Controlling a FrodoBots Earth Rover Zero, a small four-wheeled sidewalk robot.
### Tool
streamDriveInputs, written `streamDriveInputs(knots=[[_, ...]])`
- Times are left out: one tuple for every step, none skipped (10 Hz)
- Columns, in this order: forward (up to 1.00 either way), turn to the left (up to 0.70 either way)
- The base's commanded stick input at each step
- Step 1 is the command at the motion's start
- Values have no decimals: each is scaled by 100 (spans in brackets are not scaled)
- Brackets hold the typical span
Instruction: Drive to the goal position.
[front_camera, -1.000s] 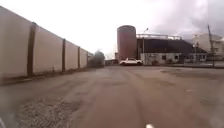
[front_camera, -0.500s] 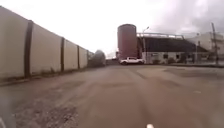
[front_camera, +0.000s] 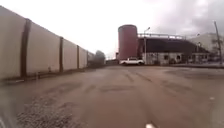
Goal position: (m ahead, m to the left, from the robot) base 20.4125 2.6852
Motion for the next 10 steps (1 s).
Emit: streamDriveInputs(knots=[[60,0],[60,0],[60,0],[60,0],[60,0],[60,0],[60,0],[60,0],[60,0],[60,0]])
